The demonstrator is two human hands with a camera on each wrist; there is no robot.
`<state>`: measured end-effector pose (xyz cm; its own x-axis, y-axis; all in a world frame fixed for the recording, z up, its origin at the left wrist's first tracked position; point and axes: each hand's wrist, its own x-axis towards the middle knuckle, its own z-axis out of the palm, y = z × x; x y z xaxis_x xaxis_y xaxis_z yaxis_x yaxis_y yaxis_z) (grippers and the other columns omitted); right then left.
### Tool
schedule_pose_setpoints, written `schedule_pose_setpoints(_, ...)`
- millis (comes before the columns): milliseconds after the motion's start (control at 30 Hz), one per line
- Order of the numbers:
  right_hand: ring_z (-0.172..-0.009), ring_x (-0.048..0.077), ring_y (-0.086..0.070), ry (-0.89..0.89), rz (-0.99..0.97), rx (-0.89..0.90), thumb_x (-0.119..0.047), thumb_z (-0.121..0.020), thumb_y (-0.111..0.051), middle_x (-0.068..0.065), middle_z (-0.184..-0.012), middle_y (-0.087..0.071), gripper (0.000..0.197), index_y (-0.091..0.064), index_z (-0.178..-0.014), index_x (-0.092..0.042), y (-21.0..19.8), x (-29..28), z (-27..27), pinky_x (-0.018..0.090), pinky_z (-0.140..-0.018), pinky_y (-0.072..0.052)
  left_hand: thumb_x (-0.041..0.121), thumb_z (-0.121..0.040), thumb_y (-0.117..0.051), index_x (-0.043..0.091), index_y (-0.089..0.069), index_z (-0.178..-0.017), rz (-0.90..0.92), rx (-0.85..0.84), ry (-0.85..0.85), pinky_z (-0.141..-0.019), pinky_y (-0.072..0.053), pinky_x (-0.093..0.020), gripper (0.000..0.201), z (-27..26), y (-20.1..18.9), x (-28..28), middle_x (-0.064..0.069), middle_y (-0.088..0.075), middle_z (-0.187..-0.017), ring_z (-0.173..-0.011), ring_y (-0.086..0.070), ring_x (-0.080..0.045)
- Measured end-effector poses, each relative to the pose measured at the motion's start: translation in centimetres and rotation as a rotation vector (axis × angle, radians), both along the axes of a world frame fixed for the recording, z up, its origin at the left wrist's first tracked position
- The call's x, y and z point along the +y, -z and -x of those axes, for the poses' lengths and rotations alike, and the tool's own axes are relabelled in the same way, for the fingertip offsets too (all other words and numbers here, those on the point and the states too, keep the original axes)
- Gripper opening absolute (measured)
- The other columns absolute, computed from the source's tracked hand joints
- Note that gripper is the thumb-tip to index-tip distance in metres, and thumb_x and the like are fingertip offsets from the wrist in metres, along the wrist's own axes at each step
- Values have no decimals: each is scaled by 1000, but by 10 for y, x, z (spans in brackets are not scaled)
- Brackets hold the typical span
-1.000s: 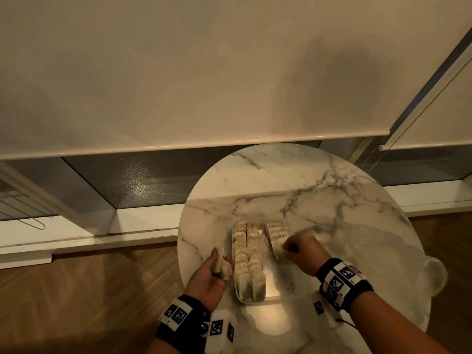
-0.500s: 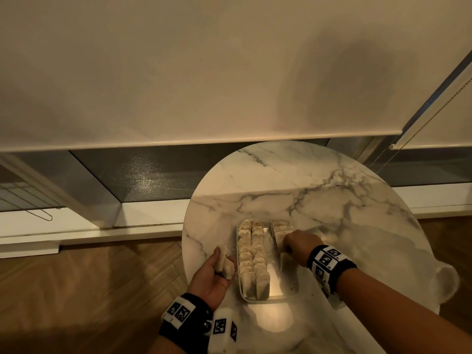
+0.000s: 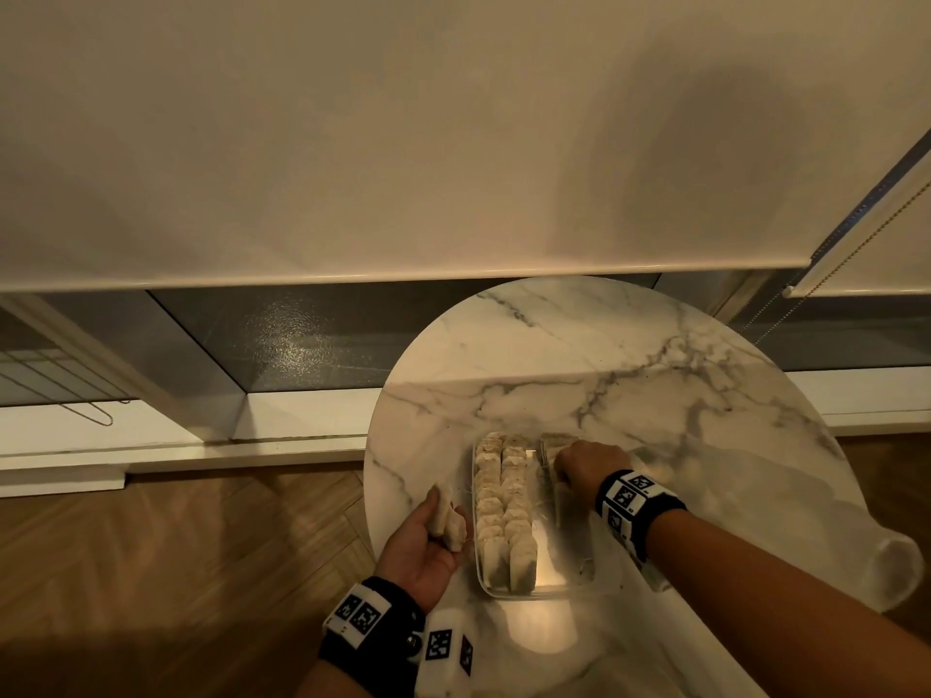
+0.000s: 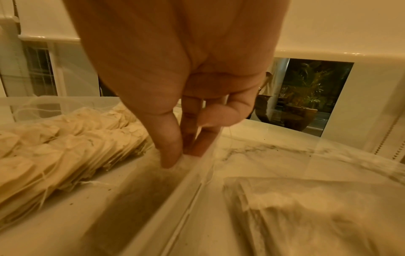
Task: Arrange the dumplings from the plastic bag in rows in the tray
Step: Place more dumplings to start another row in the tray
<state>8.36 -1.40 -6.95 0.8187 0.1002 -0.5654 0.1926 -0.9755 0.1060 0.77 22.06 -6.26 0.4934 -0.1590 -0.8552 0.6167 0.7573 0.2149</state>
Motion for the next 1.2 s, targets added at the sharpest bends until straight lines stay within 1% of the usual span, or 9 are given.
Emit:
schedule_pose_setpoints(167, -116, 26, -56, 38, -81, -85, -12, -94, -48, 3, -124, -60, 31, -62, -117, -26, -3, -6, 2, 38, -92, -49, 25, -95, -62, 7, -61, -90, 20, 16, -12, -53, -59, -34, 19, 1, -4, -2, -11, -61, -69, -73, -55, -21)
schedule_pose_setpoints(267, -116, 25, -55, 109, -164, -171, -7, -89, -50, 2, -123, -59, 37, -61, -119, -27, -8, -10, 10, 39, -91, -51, 26, -96, -61, 7, -61, -90, 11, 14, -12, -58, -58, -33, 20, 2, -6, -3, -10, -63, -63, -73, -56, -20)
schedule_pose_setpoints(367, -107, 26, -62, 247, -217, -215, -15, -89, -50, 6, -119, -64, 32, -63, -118, -23, -6, -8, 29, 36, -87, -53, 25, -95, -62, 6, -60, -90, 16, 20, -21, -67, -53, -37, 19, 2, -7, -4, -11, -64, -62, -73, -56, -20)
schedule_pose_setpoints(533, -103, 23, -64, 474, -385, -148, -25, -90, -56, 8, -114, -67, 27, -65, -112, -14, 16, 9, 64, 26, -83, -50, 23, -88, -64, 7, -53, -79, 25, -22, 11, -54, -59, -33, 22, 1, -5, -8, -9, -51, -72, -66, -50, -20)
schedule_pose_setpoints(667, -108, 20, -63, 545, -475, -79, -31, -84, -57, 5, -122, -63, 41, -58, -122, -17, 35, 16, 73, 27, -94, -51, 25, -93, -62, 5, -59, -83, 2, -25, 35, -52, -59, -33, 23, 1, -8, -13, -12, -61, -66, -66, -55, -22)
schedule_pose_setpoints(833, -106, 21, -64, 587, -464, -12, -30, -85, -57, 6, -119, -65, 34, -61, -116, -16, 43, 13, 69, 29, -91, -52, 27, -96, -59, 6, -63, -87, -7, -31, 46, -61, -59, -33, 23, 1, -3, -11, -10, -62, -67, -63, -57, -19)
schedule_pose_setpoints(967, -114, 22, -60, 578, -431, 18, -30, -88, -55, 8, -127, -61, 42, -57, -126, -13, 42, 13, 68, 30, -98, -49, 26, -95, -60, 5, -62, -87, -16, -24, 30, -79, -50, -38, 22, 1, -3, -12, -12, -62, -67, -71, -53, -21)
schedule_pose_setpoints(1100, -112, 21, -61, 550, -456, -8, -36, -81, -50, 6, -127, -61, 48, -55, -126, -19, 47, 10, 69, 33, -98, -51, 25, -90, -65, 6, -57, -81, -31, -41, 24, -75, -48, -36, 23, 1, 1, -10, -11, -56, -68, -69, -49, -21)
schedule_pose_setpoints(1200, -99, 18, -64, 492, -479, -89, -43, -84, -49, 2, -114, -67, 40, -63, -114, -20, 27, 12, 69, 30, -85, -53, 30, -76, -70, 10, -51, -74, -25, -111, 48, -77, -49, -33, 28, -1, 8, -10, -5, -39, -69, -65, -40, -17)
